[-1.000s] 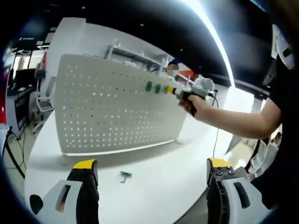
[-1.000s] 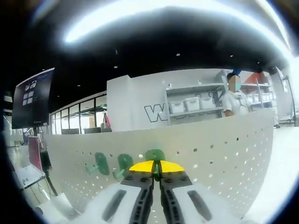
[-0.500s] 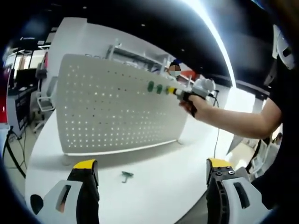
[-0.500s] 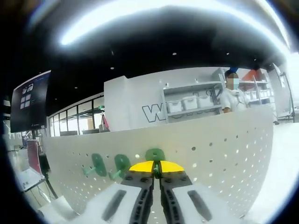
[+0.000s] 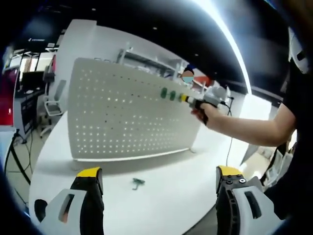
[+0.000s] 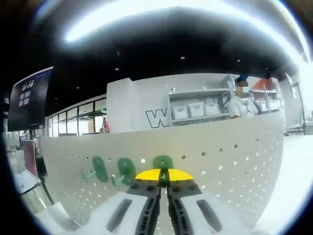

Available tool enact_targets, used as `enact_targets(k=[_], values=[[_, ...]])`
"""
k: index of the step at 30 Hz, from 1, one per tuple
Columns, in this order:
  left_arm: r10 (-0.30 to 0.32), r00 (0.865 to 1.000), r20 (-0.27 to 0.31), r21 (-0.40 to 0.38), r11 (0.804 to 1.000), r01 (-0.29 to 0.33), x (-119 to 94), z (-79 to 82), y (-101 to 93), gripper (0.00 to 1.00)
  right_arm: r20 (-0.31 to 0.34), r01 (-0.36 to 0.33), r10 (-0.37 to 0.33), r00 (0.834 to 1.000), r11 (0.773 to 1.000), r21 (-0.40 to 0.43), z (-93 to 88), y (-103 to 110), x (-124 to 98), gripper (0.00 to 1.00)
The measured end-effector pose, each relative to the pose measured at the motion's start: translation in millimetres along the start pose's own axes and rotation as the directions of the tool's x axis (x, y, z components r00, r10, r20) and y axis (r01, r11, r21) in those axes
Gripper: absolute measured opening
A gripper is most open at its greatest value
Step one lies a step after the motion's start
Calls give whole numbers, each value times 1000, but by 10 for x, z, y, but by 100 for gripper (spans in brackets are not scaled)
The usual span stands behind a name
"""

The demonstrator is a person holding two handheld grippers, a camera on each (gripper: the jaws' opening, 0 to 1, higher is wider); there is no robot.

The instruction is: Insert the hook assembly into the mounting plate slot until the hook locks in place.

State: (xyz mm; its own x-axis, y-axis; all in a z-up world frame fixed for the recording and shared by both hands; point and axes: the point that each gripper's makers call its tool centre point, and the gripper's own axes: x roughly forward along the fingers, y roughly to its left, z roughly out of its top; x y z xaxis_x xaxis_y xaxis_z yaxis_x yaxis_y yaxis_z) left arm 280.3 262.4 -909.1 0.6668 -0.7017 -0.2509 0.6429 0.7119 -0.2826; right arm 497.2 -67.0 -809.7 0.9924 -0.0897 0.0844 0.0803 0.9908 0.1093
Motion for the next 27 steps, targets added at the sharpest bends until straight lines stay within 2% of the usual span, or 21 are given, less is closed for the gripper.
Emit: enact_targets(k=[5,14,20,24,25,26,27], values=[[10,1000,-2,-13,1000,-10,-22,-49,19,98,-5,5,-5,1000,999,-39,4,-1,-7,1],[27,999,-20,-11,1000,-27,-45,-118,57,98,19,-9,10,1000,999,-52,158,-5,-38,8],[42,998,-41,-5,999,-42,-59,-176,88,98,52,-20,23,998,998,-60,341,-10,-148,11],[52,997,-53,-1,999,-53,-73,-201,98,99,92,-20,29,995,995,-95,543,-26,-224,11],[62,996,-64,-4,998,-62,-72,-221,111,99,98,-23,32,995,995,-95,585,-25,-238,11],[70,992,-102,8,998,-69,-79,-282,130,99,102,-25,34,994,995,-95,627,-25,-251,11],[70,992,-104,12,998,-69,-76,-287,129,99,113,-32,43,993,995,-96,699,-15,-266,12]])
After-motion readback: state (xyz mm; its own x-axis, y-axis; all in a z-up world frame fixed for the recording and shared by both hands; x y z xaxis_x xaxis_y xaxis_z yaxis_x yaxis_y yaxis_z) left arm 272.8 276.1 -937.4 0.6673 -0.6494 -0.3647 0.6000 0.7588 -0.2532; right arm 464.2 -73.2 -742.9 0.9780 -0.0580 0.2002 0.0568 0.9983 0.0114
